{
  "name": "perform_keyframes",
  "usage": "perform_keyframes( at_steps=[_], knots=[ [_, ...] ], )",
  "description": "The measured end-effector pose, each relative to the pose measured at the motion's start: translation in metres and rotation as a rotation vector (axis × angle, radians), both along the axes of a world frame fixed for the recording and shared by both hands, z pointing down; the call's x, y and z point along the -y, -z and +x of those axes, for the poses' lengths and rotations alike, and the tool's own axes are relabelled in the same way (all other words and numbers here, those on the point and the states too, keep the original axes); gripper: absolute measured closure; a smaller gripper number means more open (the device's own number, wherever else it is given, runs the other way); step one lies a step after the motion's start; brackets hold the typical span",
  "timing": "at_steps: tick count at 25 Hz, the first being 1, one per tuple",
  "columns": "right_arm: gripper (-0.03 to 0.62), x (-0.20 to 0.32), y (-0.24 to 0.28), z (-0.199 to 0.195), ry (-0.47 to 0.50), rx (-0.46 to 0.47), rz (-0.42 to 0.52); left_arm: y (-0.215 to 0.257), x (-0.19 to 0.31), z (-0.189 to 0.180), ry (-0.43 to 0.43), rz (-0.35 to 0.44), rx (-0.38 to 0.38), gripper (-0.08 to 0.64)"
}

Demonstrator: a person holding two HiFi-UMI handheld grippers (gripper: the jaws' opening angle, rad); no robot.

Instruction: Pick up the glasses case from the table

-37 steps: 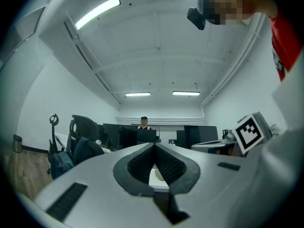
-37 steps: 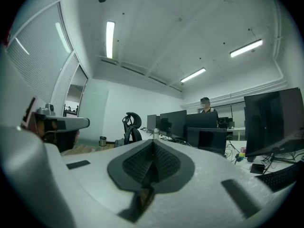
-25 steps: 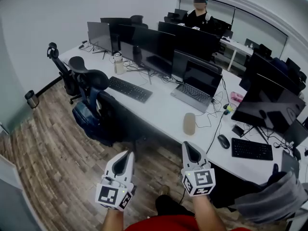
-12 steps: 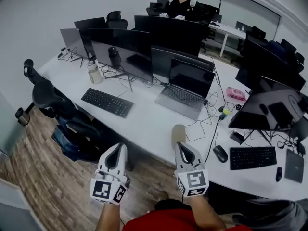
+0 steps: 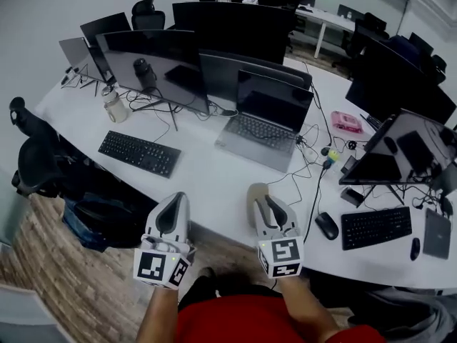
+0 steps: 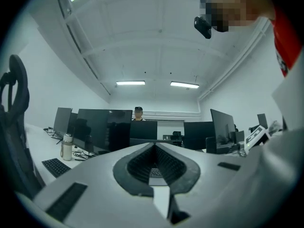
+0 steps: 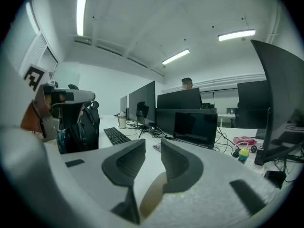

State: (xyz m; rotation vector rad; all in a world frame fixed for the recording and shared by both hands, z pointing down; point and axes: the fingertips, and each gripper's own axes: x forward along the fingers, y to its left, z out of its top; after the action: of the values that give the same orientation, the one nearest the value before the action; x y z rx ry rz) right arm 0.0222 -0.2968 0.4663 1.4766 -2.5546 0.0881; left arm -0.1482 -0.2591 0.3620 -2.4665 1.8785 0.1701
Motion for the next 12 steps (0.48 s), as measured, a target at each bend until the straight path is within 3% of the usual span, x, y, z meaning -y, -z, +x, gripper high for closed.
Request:
perform_keyframes(
  at_steps=[12],
  knots=[
    [0.252,0.046,-0.101,-0.006,-0.211,-0.114,-0.263,-0.038,0.083,0.001,-0.273,-0.050,0.004,0.549]
  ],
)
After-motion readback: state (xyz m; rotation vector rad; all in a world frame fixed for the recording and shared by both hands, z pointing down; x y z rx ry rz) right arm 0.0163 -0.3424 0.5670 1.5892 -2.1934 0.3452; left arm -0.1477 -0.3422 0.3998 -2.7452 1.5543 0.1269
